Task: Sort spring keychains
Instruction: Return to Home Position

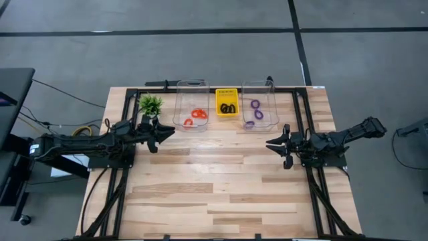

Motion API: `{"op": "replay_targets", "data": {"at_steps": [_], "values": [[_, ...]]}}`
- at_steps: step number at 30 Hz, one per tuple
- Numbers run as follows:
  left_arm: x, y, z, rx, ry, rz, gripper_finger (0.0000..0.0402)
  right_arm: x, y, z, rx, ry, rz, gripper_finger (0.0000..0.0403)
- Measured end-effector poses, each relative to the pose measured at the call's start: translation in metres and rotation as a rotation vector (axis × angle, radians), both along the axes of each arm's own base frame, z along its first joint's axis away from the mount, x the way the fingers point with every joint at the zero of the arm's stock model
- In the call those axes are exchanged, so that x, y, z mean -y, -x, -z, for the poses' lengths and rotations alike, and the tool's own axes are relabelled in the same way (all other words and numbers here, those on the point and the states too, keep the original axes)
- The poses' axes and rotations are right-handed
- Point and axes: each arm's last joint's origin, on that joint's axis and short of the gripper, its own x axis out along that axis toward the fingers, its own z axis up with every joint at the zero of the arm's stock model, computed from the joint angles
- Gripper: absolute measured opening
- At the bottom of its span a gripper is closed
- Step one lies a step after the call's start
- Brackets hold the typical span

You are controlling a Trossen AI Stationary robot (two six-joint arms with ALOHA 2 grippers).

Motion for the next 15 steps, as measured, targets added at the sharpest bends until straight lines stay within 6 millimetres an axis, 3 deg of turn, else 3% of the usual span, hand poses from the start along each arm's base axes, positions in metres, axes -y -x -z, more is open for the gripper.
{"op": "replay_targets", "data": {"at_steps": [15], "values": [[0.0008, 0.0039, -0.006, 0.054, -0.012, 0.0, 0.0099, 0.0, 0.0, 0.0, 0.0, 0.0, 0.0, 0.0074]]}}
